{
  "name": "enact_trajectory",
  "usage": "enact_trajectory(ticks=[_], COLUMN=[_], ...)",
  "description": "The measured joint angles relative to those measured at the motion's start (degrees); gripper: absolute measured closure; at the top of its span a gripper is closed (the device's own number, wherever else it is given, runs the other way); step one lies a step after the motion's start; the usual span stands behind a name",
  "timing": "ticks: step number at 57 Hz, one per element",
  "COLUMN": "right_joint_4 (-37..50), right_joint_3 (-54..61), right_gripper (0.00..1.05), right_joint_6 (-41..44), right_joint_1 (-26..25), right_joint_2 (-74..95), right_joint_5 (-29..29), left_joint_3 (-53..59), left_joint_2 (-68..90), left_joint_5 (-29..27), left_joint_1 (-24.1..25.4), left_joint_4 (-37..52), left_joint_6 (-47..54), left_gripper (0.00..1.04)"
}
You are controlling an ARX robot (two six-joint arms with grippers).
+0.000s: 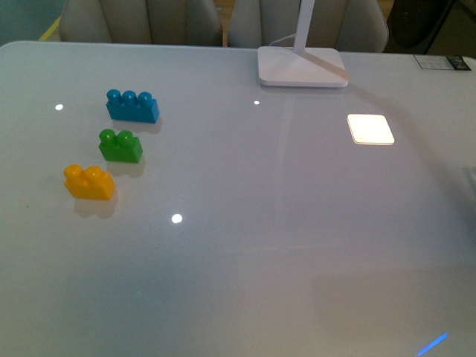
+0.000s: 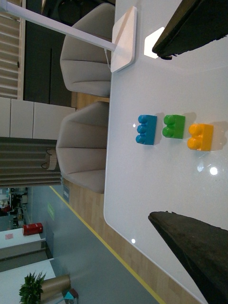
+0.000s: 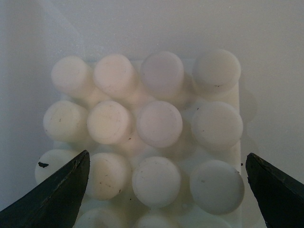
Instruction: Insert yellow block into base center
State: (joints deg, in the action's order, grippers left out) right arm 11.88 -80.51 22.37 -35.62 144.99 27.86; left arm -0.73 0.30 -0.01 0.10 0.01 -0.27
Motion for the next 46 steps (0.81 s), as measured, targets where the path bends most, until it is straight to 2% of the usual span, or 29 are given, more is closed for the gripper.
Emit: enact_trajectory(ticks=[12, 19, 35, 46], right_joint_4=[1.2, 2.6, 4.1, 3.2], right_joint_3=[1.0, 3.7, 9.3, 12.3], right_gripper=[0.09, 0.24, 0.26, 0.24], right_joint_6=[-0.3, -1.0, -1.4, -1.1], right_joint_1=[0.0, -0.1, 1.6, 5.9], right_joint_2=[0.4, -0.3, -2.6, -4.8], right_joint_5=[-0.1, 0.1, -1.0, -6.2], left_joint_3=[0.0, 0.0, 0.0, 0.0], left_joint_2=[0.0, 0.0, 0.0, 0.0], left_joint_5=[0.0, 0.0, 0.0, 0.0], left_joint_1=[0.0, 0.0, 0.0, 0.0], left_joint_4=[0.0, 0.0, 0.0, 0.0], left_joint_6=[0.0, 0.0, 0.0, 0.0], left_gripper=[0.07, 0.07, 0.07, 0.07])
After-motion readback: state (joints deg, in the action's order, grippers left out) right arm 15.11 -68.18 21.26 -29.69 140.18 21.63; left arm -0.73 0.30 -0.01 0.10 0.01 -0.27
